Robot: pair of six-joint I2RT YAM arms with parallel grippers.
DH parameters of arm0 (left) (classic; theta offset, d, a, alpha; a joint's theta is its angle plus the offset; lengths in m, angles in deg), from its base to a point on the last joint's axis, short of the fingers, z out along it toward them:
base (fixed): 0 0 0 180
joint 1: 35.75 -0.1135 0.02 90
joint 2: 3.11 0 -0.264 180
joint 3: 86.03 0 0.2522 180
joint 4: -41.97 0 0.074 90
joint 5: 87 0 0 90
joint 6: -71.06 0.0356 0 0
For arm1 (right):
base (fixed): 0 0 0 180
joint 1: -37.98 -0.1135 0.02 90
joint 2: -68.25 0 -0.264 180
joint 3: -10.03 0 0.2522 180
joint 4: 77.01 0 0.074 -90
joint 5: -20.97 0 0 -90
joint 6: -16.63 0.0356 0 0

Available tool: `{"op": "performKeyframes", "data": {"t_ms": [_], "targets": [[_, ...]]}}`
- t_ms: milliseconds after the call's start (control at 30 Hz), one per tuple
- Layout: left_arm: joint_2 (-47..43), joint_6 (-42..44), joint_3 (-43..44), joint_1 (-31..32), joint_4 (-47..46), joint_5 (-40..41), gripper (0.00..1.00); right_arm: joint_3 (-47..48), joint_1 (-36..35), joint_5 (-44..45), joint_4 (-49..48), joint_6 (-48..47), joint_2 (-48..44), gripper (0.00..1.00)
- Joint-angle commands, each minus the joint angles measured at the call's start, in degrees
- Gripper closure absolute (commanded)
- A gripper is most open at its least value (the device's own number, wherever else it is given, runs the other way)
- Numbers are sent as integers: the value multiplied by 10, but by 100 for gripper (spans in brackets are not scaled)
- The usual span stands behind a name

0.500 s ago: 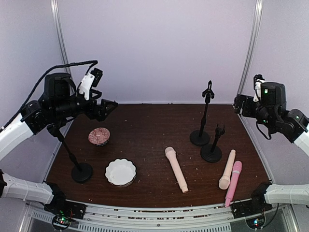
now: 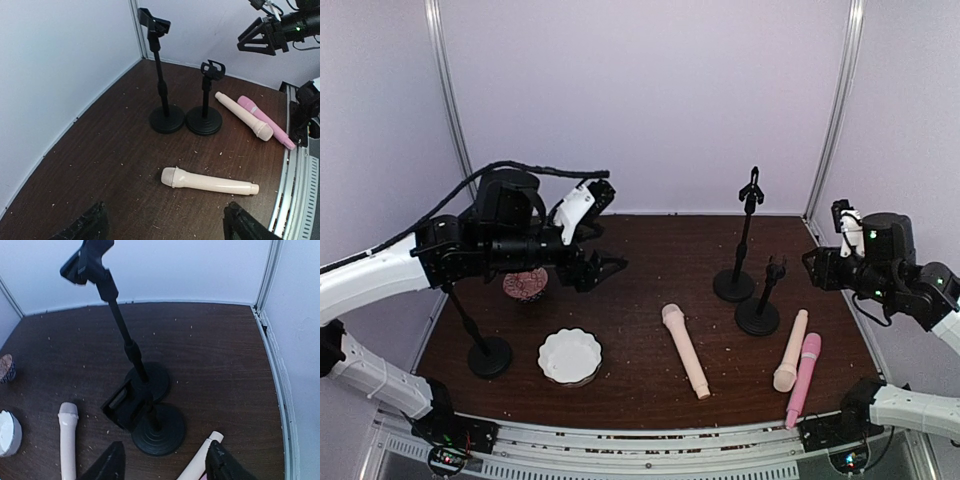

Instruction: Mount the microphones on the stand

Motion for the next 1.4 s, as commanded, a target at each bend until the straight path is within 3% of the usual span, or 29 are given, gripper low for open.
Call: {"op": "performKeyframes", "data": {"t_ms": [0,300,500,767,1033,1367], "targets": [[4,1,7,15,-3,-4,20,-22,-4,-27,-2,21,14,49],[-5,-41,-26,19,-17,31,21,-22,-8,-58,-63,32,99,51],[-6,-43,-40,19,-21,24,21,-3,-10,-45,-61,47,136,60],[5,-46,-36,19,-18,13,21,-8,-10,-3,-56,52,138,71],[11,-51,-36,19,-18,12,21,-10,-10,40,-67,38,150,72],[7,-54,-45,19,-18,10,21,-24,-9,95,-91,-2,113,88]]}}
